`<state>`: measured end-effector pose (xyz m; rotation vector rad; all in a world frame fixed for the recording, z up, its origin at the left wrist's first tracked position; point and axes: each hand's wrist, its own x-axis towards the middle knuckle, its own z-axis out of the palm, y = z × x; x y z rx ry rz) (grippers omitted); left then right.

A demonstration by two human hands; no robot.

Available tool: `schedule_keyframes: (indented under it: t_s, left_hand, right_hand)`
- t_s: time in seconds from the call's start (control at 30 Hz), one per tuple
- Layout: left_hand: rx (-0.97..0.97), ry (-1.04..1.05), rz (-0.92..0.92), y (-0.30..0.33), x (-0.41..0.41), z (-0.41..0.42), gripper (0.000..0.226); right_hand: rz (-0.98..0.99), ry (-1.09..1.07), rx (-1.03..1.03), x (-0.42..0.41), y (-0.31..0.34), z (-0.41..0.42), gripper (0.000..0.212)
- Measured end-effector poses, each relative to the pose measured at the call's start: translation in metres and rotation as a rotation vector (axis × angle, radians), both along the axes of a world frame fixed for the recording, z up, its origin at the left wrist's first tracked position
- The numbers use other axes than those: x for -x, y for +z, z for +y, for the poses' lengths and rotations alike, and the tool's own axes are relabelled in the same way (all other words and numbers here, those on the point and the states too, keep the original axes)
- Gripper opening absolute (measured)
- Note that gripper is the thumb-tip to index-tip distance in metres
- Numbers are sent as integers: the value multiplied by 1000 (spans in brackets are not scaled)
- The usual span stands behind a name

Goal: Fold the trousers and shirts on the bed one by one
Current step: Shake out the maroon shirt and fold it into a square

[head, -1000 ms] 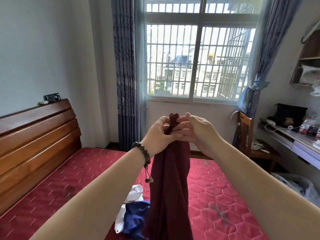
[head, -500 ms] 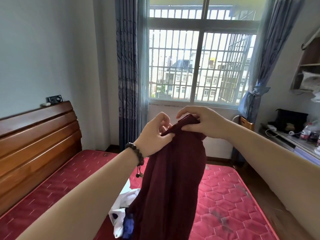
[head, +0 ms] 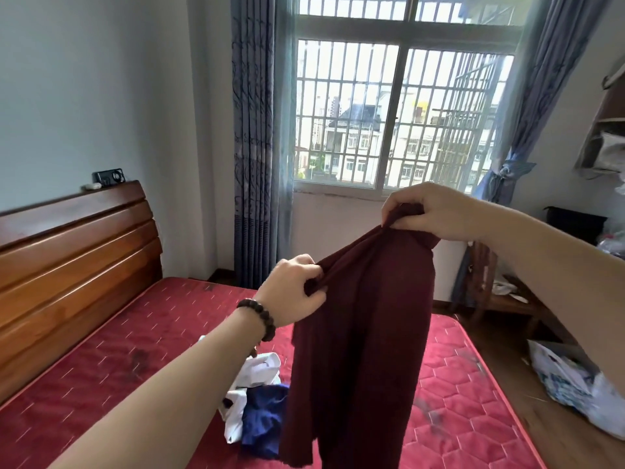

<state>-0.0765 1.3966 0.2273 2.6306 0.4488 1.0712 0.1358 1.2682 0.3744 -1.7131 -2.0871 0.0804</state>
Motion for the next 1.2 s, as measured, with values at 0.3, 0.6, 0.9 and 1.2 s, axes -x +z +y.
schedule_keyframes:
  t_s: [0.3, 0.6, 0.9, 1.2]
  left_hand:
    - [-38, -46, 133, -21, 6, 10, 7]
    - [89, -7, 7, -23, 14, 29, 8]
    - [-170, -1, 50, -11, 14, 17, 7]
    - [-18, -110, 133, 6, 15, 37, 7]
  right_hand:
    - [-4, -78, -82, -11, -6, -4, 31]
    - [-69, -168, 12, -25, -25, 8, 31]
    - [-134, -148, 55, -32, -29, 8, 30]
    - [-321, -125, 248, -30, -33, -1, 23]
